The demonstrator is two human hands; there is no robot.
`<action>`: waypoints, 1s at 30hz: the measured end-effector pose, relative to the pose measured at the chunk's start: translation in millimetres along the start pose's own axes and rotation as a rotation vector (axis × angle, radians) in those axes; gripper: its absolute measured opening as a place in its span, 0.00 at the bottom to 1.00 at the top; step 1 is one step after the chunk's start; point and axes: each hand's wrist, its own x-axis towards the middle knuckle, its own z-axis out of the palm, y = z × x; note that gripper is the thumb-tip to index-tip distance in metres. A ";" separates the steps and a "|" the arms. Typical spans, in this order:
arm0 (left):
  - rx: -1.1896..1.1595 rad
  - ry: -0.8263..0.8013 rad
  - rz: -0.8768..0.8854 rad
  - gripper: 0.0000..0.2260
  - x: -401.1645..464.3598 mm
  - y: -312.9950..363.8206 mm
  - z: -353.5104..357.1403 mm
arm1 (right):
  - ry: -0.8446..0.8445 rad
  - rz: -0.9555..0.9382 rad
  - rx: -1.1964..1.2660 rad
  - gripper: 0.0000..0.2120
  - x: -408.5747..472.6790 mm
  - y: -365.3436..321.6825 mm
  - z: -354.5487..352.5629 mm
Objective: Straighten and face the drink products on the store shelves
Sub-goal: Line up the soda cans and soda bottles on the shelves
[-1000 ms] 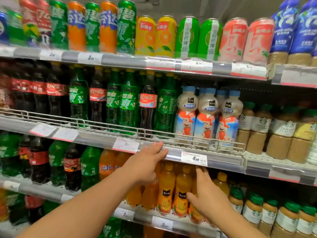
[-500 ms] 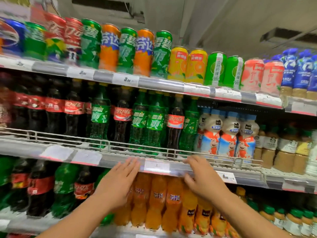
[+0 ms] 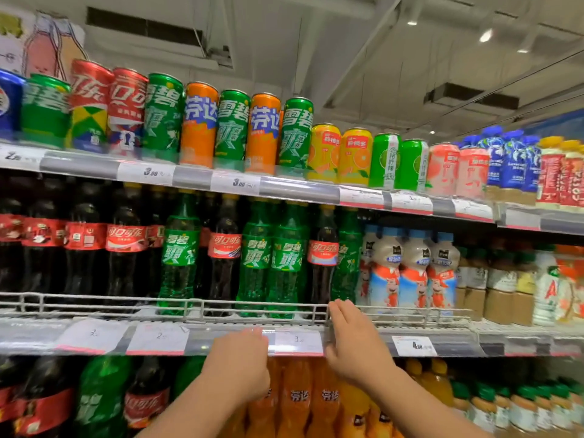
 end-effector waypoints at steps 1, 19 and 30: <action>0.034 0.014 0.001 0.12 3.6 1.7 -5.9 | -0.005 -0.010 -0.005 0.25 1.4 1.5 -3.4; 0.067 -0.022 -0.099 0.19 26.7 -0.9 -18.1 | 0.314 0.090 0.630 0.27 97.9 24.8 -88.4; 0.040 0.044 -0.076 0.22 27.9 -8.1 -3.4 | 0.244 0.308 0.479 0.22 148.8 13.9 -94.9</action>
